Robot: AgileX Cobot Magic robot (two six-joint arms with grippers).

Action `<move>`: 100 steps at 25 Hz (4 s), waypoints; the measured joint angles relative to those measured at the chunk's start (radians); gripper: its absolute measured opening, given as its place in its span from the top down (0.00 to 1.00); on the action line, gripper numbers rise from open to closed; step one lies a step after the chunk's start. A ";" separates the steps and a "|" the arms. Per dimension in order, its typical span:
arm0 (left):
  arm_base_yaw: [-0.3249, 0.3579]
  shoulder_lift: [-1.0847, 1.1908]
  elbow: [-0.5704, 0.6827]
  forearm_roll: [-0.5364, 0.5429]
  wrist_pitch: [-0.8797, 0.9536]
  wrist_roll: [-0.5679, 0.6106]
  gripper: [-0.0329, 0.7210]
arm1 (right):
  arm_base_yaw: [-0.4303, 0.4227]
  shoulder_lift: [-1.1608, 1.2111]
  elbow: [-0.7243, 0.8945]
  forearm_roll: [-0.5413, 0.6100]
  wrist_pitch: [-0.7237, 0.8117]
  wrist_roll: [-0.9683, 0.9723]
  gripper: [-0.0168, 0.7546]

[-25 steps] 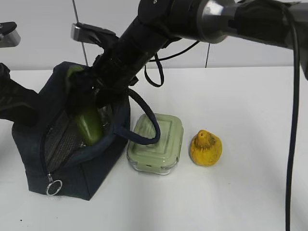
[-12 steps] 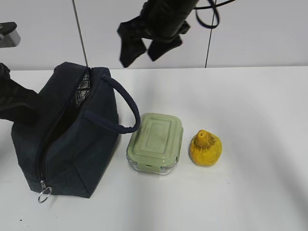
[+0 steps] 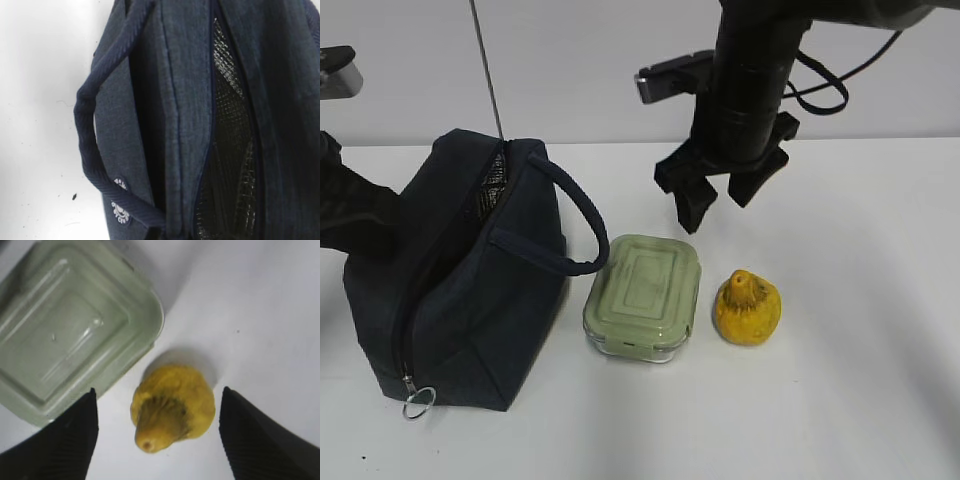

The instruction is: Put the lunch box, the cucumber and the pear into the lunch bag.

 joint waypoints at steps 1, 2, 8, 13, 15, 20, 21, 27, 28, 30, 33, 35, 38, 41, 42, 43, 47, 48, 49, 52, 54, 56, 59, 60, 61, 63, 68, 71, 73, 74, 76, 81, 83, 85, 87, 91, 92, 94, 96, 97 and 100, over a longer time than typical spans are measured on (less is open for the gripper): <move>0.000 0.000 0.000 0.000 0.000 0.000 0.95 | 0.000 -0.013 0.036 -0.003 0.000 0.002 0.23; 0.000 0.000 0.000 0.000 0.000 0.000 0.95 | 0.001 -0.027 0.061 -0.005 0.000 0.001 0.23; 0.000 0.000 0.000 0.000 0.000 0.000 0.95 | 0.002 -0.051 0.174 -0.011 -0.004 0.002 0.23; 0.000 0.000 0.000 0.000 0.000 0.000 0.95 | 0.011 -0.051 0.248 -0.011 -0.005 0.002 0.24; 0.000 0.000 0.000 0.000 0.000 0.000 0.95 | 0.011 -0.051 0.254 -0.011 -0.010 0.003 0.27; 0.000 0.000 0.000 0.000 0.000 0.000 0.95 | 0.011 -0.042 0.256 -0.011 -0.036 0.003 0.32; 0.000 0.000 0.000 0.000 0.000 0.000 0.95 | 0.011 -0.034 0.256 -0.011 -0.041 0.003 0.32; 0.000 0.000 0.000 0.000 0.001 0.000 0.95 | 0.011 -0.005 0.256 -0.042 -0.073 0.003 0.47; 0.000 0.000 0.000 0.000 0.001 0.000 0.95 | 0.011 -0.005 0.256 -0.051 -0.076 0.003 0.56; 0.000 0.000 0.000 0.000 0.001 0.000 0.95 | 0.011 -0.005 0.256 -0.068 -0.077 0.003 0.70; 0.000 0.000 0.000 0.000 0.002 0.000 0.95 | 0.011 -0.009 0.256 -0.077 -0.078 0.003 0.78; 0.000 0.000 0.000 0.000 0.002 0.000 0.95 | 0.011 -0.018 0.256 -0.075 -0.089 0.003 0.79; 0.000 0.000 0.000 0.000 0.002 0.000 0.95 | 0.011 -0.069 0.258 -0.074 -0.096 0.003 0.79; 0.000 0.000 0.000 0.000 0.002 0.000 0.95 | 0.011 -0.163 0.258 -0.061 -0.122 0.003 0.80; 0.000 0.000 0.000 0.000 0.002 0.000 0.95 | 0.011 -0.191 0.254 -0.051 -0.135 0.001 0.80; 0.000 0.000 0.000 0.000 0.002 0.000 0.95 | 0.011 -0.220 0.246 -0.035 -0.148 -0.010 0.80; 0.000 0.000 0.000 0.000 0.002 0.000 0.95 | 0.011 -0.308 0.191 0.175 -0.262 -0.152 0.80; 0.000 0.000 0.000 0.000 0.002 0.000 0.95 | 0.011 -0.317 0.178 0.262 -0.291 -0.227 0.80; 0.000 0.000 0.000 0.001 0.002 0.000 0.95 | 0.013 -0.317 0.163 0.375 -0.321 -0.310 0.81; 0.000 0.000 0.000 0.001 0.003 0.000 0.95 | 0.038 -0.286 0.122 0.635 -0.361 -0.501 0.81; 0.000 0.000 0.000 0.001 0.003 0.000 0.95 | 0.068 -0.235 0.091 0.704 -0.381 -0.552 0.81; 0.000 0.000 0.000 0.001 0.003 0.000 0.95 | 0.094 -0.177 0.060 0.726 -0.385 -0.573 0.81; 0.000 0.000 0.000 0.001 0.003 0.000 0.95 | 0.132 -0.086 0.015 0.731 -0.390 -0.586 0.81; 0.000 0.000 0.000 0.001 0.003 0.000 0.95 | 0.142 -0.061 0.003 0.731 -0.390 -0.592 0.81; 0.000 0.000 0.000 0.001 0.003 0.000 0.95 | 0.151 -0.039 -0.008 0.731 -0.390 -0.594 0.81; 0.000 0.000 0.000 0.002 0.004 0.000 0.95 | 0.159 -0.009 -0.018 0.713 -0.379 -0.596 0.81; 0.000 0.000 0.000 0.002 0.005 0.000 0.95 | 0.163 0.029 -0.023 0.535 -0.331 -0.477 0.81; 0.000 0.000 0.000 0.002 0.005 0.000 0.95 | 0.161 0.031 -0.023 0.519 -0.322 -0.457 0.79; 0.000 0.000 0.000 0.002 0.006 0.000 0.95 | 0.161 0.031 -0.023 0.563 -0.320 -0.473 0.70; 0.000 0.000 0.000 0.002 0.007 0.000 0.95 | 0.161 0.031 -0.024 0.591 -0.318 -0.481 0.61; 0.000 0.000 0.000 0.002 0.008 0.000 0.95 | 0.161 0.031 -0.040 0.631 -0.311 -0.489 0.41; 0.000 0.000 0.000 0.002 0.011 0.000 0.95 | 0.149 0.026 -0.107 0.571 -0.253 -0.430 0.20; 0.000 0.000 0.000 0.002 0.013 0.000 0.95 | 0.125 0.011 -0.111 0.493 -0.237 -0.358 0.21; 0.000 0.000 0.000 0.002 0.015 0.000 0.95 | 0.075 -0.013 -0.091 0.456 -0.228 -0.306 0.22; 0.000 0.000 0.000 0.002 0.017 0.000 0.95 | 0.016 -0.044 -0.030 0.450 -0.230 -0.276 0.22; 0.000 0.000 0.000 0.004 0.020 0.000 0.95 | -0.110 -0.154 0.286 0.491 -0.350 -0.259 0.22; 0.000 0.000 0.000 0.004 0.021 0.000 0.95 | -0.144 -0.190 0.402 0.554 -0.407 -0.262 0.22; 0.000 0.000 0.000 0.007 0.021 0.000 0.95 | -0.198 -0.235 0.604 0.809 -0.498 -0.391 0.22; 0.000 0.000 0.000 0.007 0.021 0.000 0.95 | -0.232 -0.241 0.764 1.092 -0.547 -0.600 0.22; 0.000 0.000 0.000 0.007 0.021 0.000 0.95 | -0.236 -0.237 0.810 1.225 -0.561 -0.702 0.22; 0.000 0.000 0.000 0.008 0.022 0.000 0.95 | -0.240 -0.196 0.879 1.446 -0.566 -0.889 0.22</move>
